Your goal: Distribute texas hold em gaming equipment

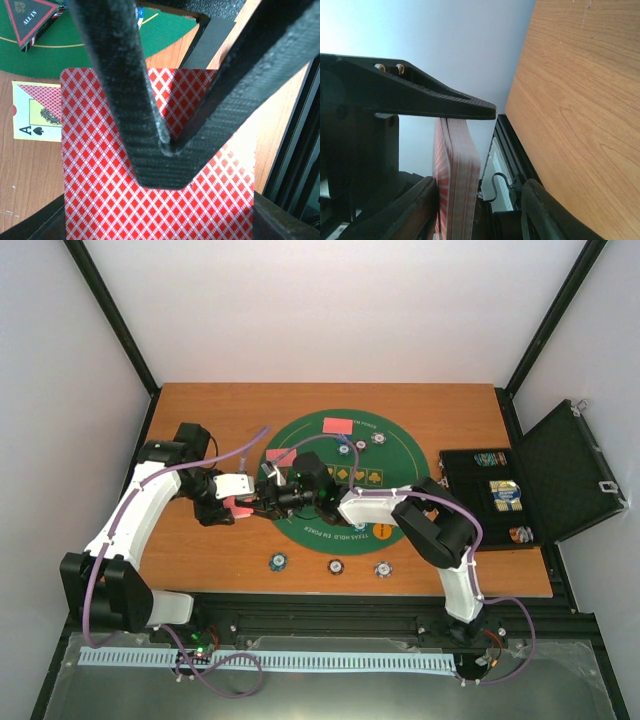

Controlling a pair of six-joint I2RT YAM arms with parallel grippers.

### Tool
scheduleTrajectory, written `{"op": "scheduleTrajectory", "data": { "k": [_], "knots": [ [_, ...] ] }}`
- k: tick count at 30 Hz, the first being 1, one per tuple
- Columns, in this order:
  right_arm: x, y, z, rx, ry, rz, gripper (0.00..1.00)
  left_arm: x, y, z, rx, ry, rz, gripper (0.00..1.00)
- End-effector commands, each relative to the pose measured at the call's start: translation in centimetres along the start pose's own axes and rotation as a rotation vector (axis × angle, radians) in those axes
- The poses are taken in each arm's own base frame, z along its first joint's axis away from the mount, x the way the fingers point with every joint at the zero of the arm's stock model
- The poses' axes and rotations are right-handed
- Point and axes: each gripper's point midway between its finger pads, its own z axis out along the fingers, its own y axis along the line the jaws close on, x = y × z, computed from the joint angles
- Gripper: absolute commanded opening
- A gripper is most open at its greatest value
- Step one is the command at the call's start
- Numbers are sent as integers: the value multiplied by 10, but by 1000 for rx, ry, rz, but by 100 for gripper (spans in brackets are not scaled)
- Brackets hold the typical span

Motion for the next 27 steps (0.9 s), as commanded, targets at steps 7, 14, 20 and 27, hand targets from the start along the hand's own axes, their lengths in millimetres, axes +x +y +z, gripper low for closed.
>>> {"op": "scheduleTrajectory", "data": {
  "k": [7, 14, 20, 27],
  "knots": [
    [5, 4, -20, 83, -37, -9, 30, -9, 4, -9, -36, -34, 33, 13],
    [5, 9, -30, 98, -48, -26, 23, -8, 5, -8, -36, -30, 33, 13],
    [5, 7, -33, 101, -51, -22, 11, -7, 6, -9, -39, -21, 33, 13],
    [1, 11, -43, 97, -74, -27, 3, -5, 6, -8, -39, -16, 35, 13]
  ]
}}
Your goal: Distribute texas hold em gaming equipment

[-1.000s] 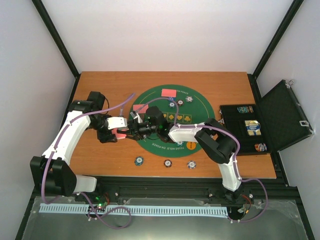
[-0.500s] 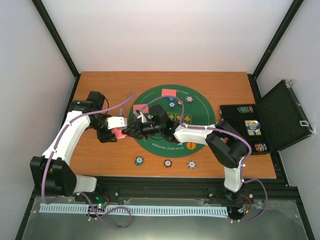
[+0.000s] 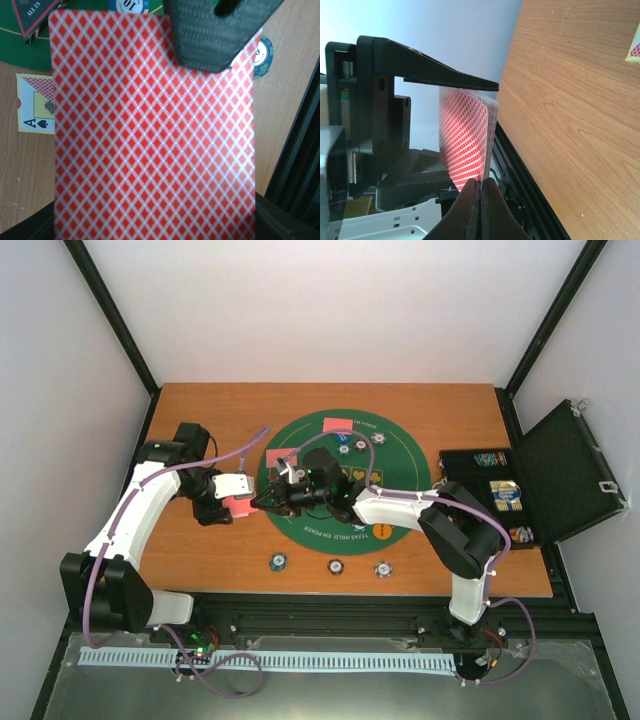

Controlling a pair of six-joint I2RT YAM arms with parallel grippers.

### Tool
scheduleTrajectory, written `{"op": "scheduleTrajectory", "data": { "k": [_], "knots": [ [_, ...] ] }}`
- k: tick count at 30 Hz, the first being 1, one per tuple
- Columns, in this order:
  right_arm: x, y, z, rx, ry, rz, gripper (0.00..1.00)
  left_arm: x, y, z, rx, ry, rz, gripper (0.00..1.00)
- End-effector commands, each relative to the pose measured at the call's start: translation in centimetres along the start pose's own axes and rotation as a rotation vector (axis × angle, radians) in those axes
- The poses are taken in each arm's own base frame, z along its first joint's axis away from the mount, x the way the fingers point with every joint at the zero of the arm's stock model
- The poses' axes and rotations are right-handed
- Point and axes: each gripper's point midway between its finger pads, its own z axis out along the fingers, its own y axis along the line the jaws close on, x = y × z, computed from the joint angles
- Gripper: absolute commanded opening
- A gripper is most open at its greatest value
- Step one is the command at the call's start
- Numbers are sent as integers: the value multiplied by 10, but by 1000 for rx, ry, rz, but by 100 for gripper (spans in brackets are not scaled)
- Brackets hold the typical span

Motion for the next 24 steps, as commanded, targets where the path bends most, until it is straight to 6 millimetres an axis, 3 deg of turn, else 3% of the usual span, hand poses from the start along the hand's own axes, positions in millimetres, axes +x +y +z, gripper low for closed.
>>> {"op": "scheduleTrajectory", "data": {
  "k": [1, 9, 17, 24],
  "knots": [
    [-4, -2, -15, 19, -33, 1, 3, -9, 3, -8, -27, -39, 34, 12],
    [-26, -10, -52, 39, -93, 1, 3, -7, 3, -7, -29, -31, 35, 13],
    [-76, -47, -90, 118, -132, 6, 3, -7, 5, -7, -35, -27, 37, 12],
    [-129, -107, -82, 235, -93, 38, 3, -6, 5, -7, -35, -23, 34, 12]
  ]
}}
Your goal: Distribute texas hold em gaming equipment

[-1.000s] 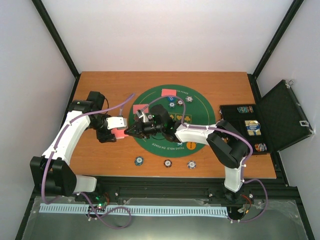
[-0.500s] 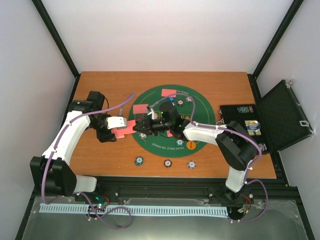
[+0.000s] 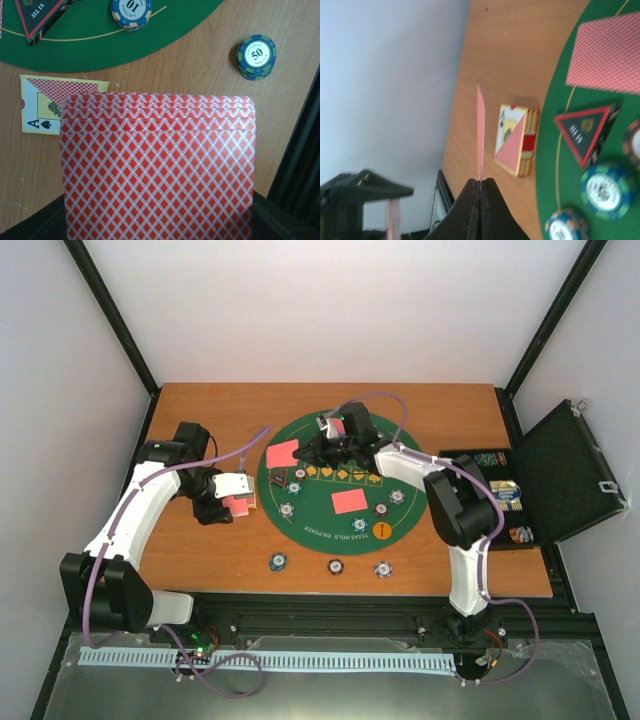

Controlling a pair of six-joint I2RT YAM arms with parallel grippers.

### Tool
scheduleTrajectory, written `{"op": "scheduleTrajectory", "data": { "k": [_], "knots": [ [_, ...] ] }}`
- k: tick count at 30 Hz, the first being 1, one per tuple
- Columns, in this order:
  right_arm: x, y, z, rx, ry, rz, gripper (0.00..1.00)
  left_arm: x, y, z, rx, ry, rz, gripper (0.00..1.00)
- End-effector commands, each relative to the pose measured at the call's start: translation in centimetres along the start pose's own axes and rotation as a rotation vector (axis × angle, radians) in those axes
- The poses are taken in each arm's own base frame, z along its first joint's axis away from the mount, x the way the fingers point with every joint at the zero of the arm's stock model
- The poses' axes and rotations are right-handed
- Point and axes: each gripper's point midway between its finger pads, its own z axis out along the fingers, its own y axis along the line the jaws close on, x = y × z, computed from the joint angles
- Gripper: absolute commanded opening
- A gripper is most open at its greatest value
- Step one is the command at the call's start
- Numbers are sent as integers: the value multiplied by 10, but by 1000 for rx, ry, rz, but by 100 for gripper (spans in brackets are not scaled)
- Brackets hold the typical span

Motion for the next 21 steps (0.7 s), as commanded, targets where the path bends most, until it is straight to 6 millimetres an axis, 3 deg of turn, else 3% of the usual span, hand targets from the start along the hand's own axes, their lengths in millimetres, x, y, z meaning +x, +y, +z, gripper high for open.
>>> {"op": "scheduleTrajectory", "data": {
  "k": [1, 9, 15, 21],
  "knots": [
    [-12, -46, 20, 90, 75, 18, 3, -5, 4, -7, -26, -19, 30, 12],
    [-42, -89, 64, 141, 114, 61, 3, -7, 4, -6, -20, -24, 27, 12],
    [-59, -104, 85, 152, 119, 72, 4, -7, 3, -7, -20, -29, 28, 12],
    [-70, -101, 79, 212, 111, 32, 30, -4, 3, -6, -24, -17, 34, 12]
  ]
}}
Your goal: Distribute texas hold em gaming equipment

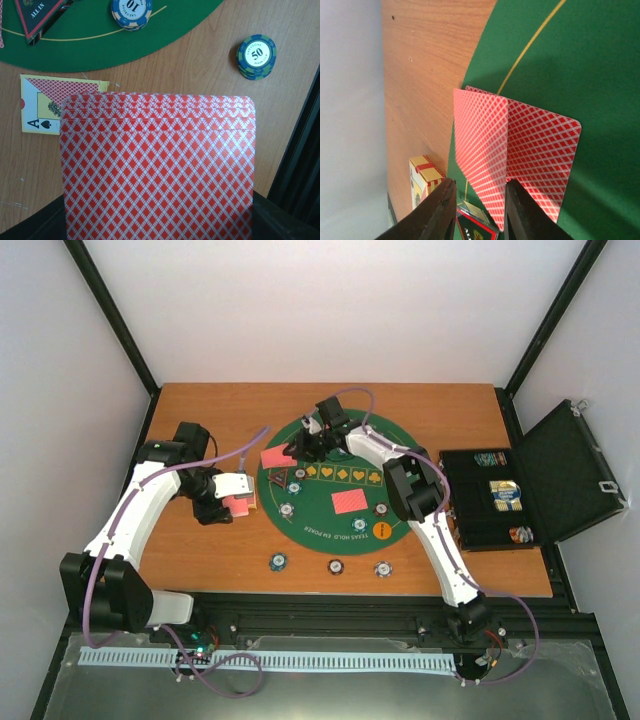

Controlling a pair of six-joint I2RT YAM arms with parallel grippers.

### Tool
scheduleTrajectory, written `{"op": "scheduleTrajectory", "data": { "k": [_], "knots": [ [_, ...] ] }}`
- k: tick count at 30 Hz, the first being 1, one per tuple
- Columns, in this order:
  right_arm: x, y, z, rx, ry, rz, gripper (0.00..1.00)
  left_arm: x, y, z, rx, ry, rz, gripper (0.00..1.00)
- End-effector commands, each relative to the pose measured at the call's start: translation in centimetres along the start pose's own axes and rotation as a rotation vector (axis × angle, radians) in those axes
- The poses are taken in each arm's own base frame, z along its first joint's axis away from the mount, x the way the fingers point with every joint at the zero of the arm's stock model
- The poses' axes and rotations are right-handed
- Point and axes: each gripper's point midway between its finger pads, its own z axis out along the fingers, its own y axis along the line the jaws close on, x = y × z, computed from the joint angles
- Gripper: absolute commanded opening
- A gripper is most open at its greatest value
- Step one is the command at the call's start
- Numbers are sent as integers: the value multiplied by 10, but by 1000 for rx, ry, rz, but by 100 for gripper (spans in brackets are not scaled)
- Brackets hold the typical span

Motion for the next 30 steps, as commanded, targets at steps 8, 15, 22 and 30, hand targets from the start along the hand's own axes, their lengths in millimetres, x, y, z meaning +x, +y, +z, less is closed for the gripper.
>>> {"op": "scheduleTrajectory", "data": {
  "k": [8, 15, 22, 30],
  "knots": [
    [-5, 17, -53, 130, -56, -83, 49, -5, 2, -6, -24, -24, 30, 12],
    [28, 72, -94, -54, -125, -105, 65, -6, 4, -7, -33, -26, 24, 12],
    [110, 118, -99, -159, -94, -164, 72, -11, 6, -10, -29, -42, 17, 12],
    [186, 145, -83, -311, -35, -126, 73, -11, 7, -12, -34, -37, 16, 12]
  ]
}}
